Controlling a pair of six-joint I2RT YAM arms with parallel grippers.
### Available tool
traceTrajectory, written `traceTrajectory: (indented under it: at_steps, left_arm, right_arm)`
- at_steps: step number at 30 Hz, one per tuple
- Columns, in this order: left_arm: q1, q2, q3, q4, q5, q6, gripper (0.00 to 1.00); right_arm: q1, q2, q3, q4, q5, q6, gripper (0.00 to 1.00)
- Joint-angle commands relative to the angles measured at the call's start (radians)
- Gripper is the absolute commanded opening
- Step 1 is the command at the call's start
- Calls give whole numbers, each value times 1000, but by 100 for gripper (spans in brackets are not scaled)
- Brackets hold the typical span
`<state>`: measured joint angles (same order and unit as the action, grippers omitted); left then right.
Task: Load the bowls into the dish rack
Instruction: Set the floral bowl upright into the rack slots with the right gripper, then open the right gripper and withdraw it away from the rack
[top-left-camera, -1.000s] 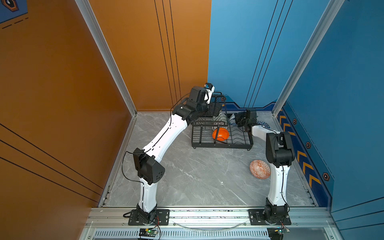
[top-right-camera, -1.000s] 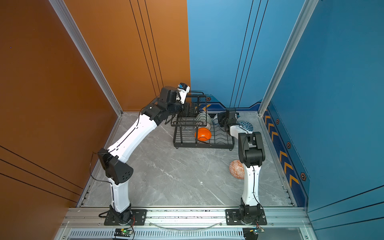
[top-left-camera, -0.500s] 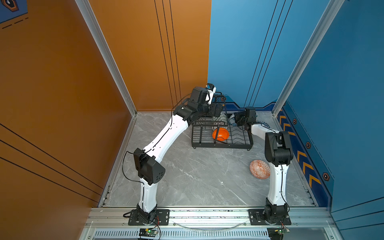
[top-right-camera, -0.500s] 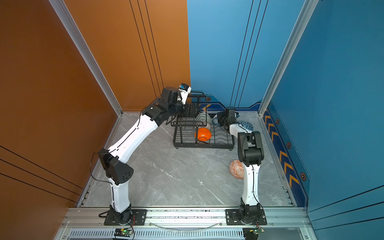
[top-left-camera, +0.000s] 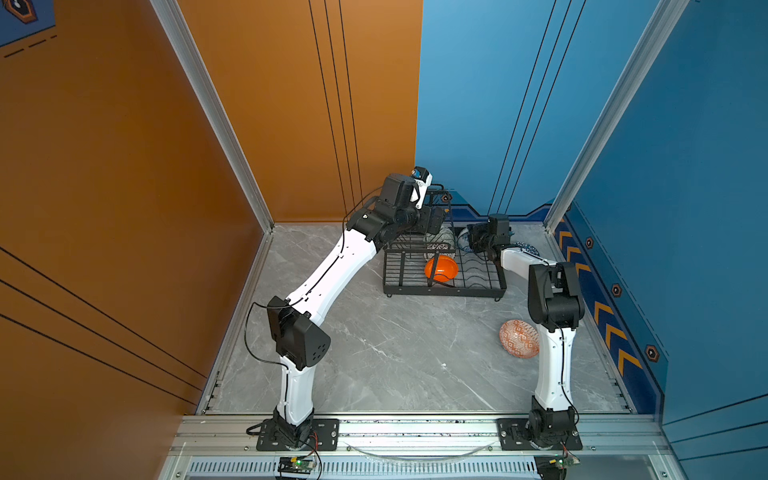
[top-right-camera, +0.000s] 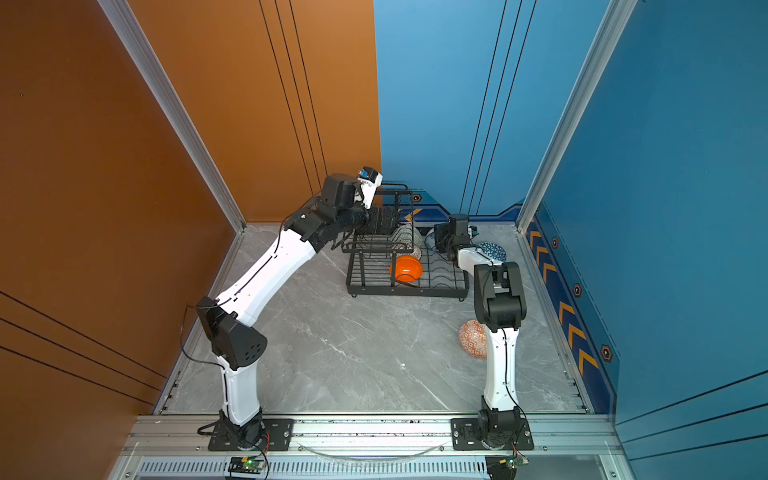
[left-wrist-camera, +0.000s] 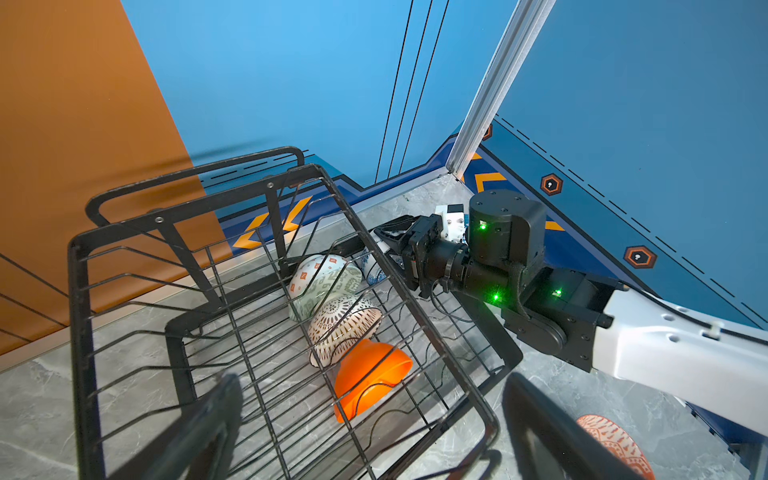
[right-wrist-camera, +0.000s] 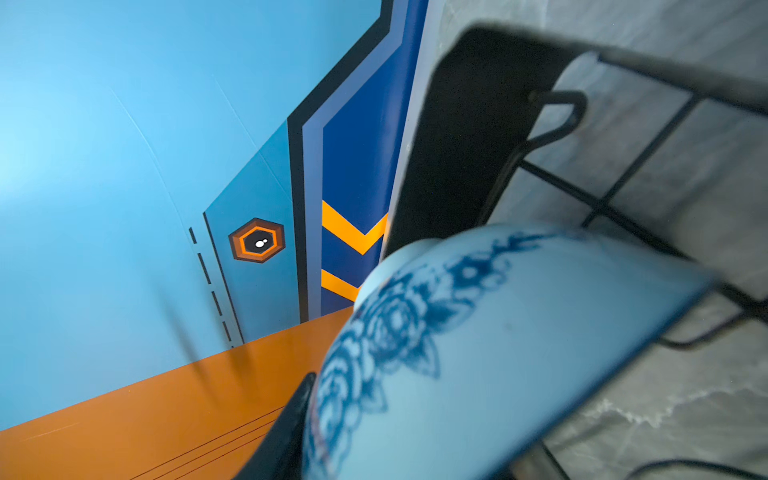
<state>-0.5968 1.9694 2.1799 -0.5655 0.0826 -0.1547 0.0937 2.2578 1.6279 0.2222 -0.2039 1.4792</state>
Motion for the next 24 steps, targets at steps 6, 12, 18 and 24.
traceTrajectory:
  at_steps: [6, 12, 18, 24]
  left_arm:
    - [-10, -36, -14, 5, -16, 24, 98]
    - [-11, -42, -16, 6, -27, 31, 98]
    - [-14, -55, -32, 6, -41, 44, 98]
    - [-13, -58, -37, 13, -58, 60, 98]
  right_arm:
    - [3, 9, 29, -64, 2, -5, 59]
    - [3, -13, 30, -83, 3, -24, 77]
    - [0, -43, 30, -105, -2, -46, 90]
    - [-7, -103, 12, -115, -13, -40, 99]
